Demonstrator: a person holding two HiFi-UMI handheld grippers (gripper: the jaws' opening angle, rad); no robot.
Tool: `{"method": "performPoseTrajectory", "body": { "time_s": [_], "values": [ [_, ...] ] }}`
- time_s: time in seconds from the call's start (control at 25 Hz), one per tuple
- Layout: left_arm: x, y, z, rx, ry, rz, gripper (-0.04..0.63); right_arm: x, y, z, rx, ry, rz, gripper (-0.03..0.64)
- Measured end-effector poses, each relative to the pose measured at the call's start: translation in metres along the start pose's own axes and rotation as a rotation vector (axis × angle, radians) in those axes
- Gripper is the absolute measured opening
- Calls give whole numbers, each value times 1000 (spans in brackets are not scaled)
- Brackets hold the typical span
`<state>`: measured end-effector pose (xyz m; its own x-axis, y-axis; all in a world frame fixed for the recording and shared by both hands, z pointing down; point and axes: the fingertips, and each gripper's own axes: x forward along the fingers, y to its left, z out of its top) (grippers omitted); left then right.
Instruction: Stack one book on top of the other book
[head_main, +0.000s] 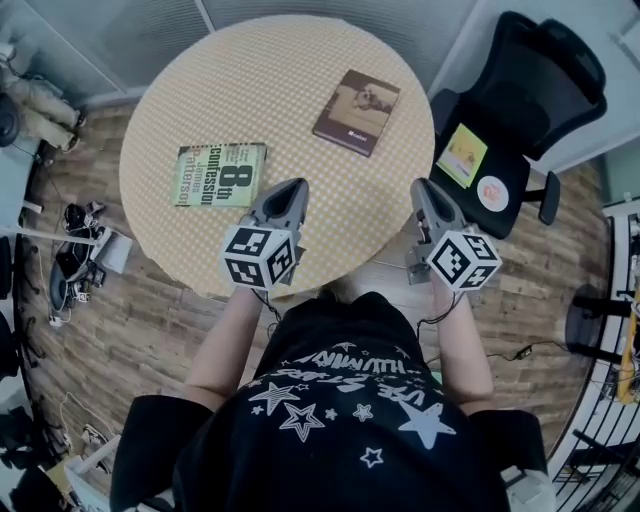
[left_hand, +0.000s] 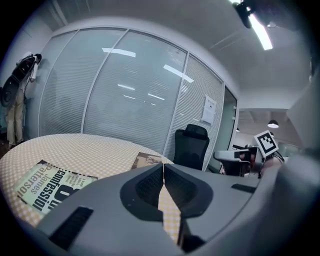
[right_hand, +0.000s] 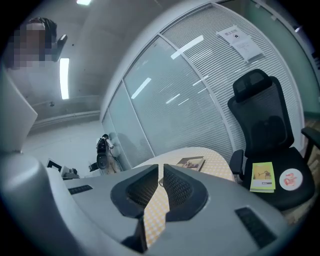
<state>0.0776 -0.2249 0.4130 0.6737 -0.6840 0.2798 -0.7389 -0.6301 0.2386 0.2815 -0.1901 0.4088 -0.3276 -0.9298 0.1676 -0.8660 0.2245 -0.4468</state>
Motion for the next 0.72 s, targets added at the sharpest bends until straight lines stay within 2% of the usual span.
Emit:
{"method": "performPoseTrajectory", "body": {
  "time_s": [0.24,0.48,0.72],
  "values": [
    [17,10,-9,-26,24,8,14,12,-24,1,22,13,-49,43],
    [40,27,-14,-36,56,60,14,44,-52,-1,57,60,-60,43],
    [91,56,7,-4,82,102,14,89,-79,-13,111,148,-61,44]
  ]
}}
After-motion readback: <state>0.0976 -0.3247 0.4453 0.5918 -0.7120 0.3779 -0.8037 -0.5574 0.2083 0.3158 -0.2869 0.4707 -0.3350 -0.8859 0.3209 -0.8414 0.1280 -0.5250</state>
